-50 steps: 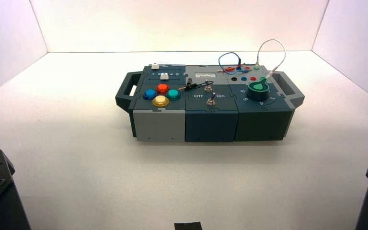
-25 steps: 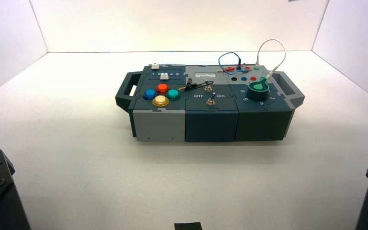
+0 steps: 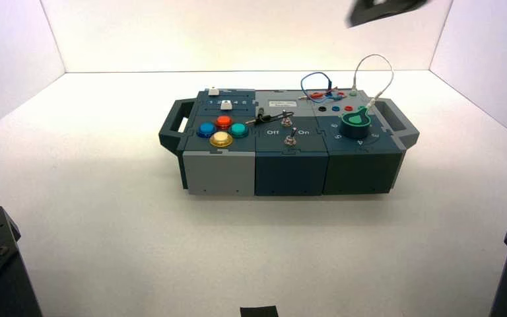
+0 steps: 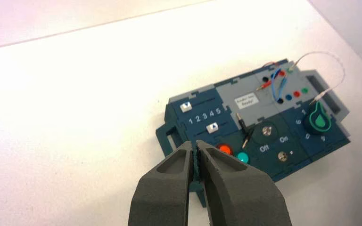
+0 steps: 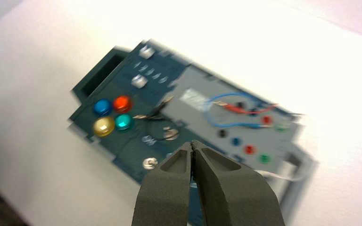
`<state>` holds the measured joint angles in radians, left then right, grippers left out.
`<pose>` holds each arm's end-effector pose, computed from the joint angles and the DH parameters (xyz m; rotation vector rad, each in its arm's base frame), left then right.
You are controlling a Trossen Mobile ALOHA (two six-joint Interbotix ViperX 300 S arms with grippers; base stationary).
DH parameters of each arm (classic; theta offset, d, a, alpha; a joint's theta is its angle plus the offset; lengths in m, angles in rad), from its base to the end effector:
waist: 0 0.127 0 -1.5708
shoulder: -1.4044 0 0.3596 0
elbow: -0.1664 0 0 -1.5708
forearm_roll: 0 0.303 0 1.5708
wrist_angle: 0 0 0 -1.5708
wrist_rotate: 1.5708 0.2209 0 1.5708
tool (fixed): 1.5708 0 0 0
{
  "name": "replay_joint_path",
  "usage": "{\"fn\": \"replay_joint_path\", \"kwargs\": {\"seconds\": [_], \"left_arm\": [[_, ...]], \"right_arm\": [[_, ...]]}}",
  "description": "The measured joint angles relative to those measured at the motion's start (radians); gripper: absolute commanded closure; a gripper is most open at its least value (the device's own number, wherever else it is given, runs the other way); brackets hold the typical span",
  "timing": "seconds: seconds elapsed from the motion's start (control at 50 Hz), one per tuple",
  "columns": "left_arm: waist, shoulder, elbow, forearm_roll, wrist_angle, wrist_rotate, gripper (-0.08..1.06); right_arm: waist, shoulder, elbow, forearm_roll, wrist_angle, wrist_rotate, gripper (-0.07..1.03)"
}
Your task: Push the green button.
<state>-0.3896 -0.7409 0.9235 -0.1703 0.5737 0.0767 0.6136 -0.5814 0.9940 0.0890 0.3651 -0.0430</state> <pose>0.2361 -0.1189 0.2240 0.0497 0.7629 -0.4333 0.2332 0.1728 0.1799 -0.1895 0.7679 0.5964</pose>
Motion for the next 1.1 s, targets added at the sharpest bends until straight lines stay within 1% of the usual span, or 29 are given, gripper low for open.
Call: {"fn": "replay_joint_path", "kwargs": {"seconds": [0.04, 0.06, 0.1, 0.12, 0.16, 0.22, 0.24, 0.34, 0.46, 0.48, 0.64, 0.68, 0.7, 0.78, 0.86, 0.94, 1.1], "left_arm": [[0.0, 0.002, 0.003, 0.003, 0.0, 0.0, 0.93], [0.0, 0.005, 0.008, 0.011, -0.002, 0.0, 0.93], [0.0, 0.005, 0.014, 0.014, -0.003, 0.0, 0.93], [0.0, 0.006, 0.02, 0.02, -0.005, 0.0, 0.93], [0.0, 0.006, 0.023, 0.021, -0.008, 0.0, 0.93], [0.0, 0.011, 0.029, 0.025, -0.014, 0.0, 0.93], [0.0, 0.017, 0.032, 0.026, -0.017, 0.0, 0.93], [-0.002, 0.02, 0.035, 0.028, -0.02, 0.0, 0.93], [-0.002, 0.02, 0.035, 0.028, -0.025, 0.0, 0.93], [-0.002, 0.021, 0.035, 0.026, -0.025, 0.0, 0.93], [-0.002, 0.026, 0.035, 0.026, -0.026, 0.0, 0.93], [-0.002, 0.026, 0.035, 0.026, -0.026, 0.0, 0.93], [-0.002, 0.028, 0.035, 0.025, -0.028, 0.0, 0.93], [-0.002, 0.028, 0.035, 0.025, -0.028, 0.0, 0.93], [-0.002, 0.026, 0.037, 0.025, -0.028, 0.0, 0.93], [-0.002, 0.025, 0.035, 0.025, -0.026, 0.0, 0.93], [-0.003, 0.017, 0.035, 0.025, -0.026, 0.0, 0.93]], "right_arm": [[0.009, 0.023, -0.011, 0.002, 0.003, 0.0, 0.99], [0.023, 0.051, -0.026, 0.005, 0.002, 0.0, 0.99], [0.043, 0.089, -0.051, 0.009, 0.002, 0.0, 0.99], [0.052, 0.104, -0.06, 0.011, 0.002, 0.0, 0.99], [0.077, 0.152, -0.081, 0.014, 0.003, 0.0, 0.99], [0.092, 0.187, -0.098, 0.015, 0.003, 0.0, 0.99], [0.107, 0.219, -0.115, 0.018, 0.005, 0.0, 0.99], [0.138, 0.293, -0.158, 0.02, 0.012, 0.0, 0.99], [0.155, 0.36, -0.202, 0.021, 0.021, 0.0, 0.99], [0.164, 0.391, -0.224, 0.021, 0.023, 0.0, 0.99], [0.175, 0.454, -0.284, 0.021, 0.025, 0.0, 0.99], [0.175, 0.454, -0.284, 0.021, 0.025, 0.0, 0.99], [0.176, 0.477, -0.302, 0.023, 0.025, 0.0, 0.98], [0.181, 0.511, -0.328, 0.021, 0.023, 0.0, 0.99], [0.187, 0.534, -0.341, 0.023, 0.025, 0.0, 0.99], [0.202, 0.586, -0.365, 0.023, 0.026, 0.0, 0.99], [0.209, 0.632, -0.396, 0.023, 0.04, 0.0, 0.99]]}}
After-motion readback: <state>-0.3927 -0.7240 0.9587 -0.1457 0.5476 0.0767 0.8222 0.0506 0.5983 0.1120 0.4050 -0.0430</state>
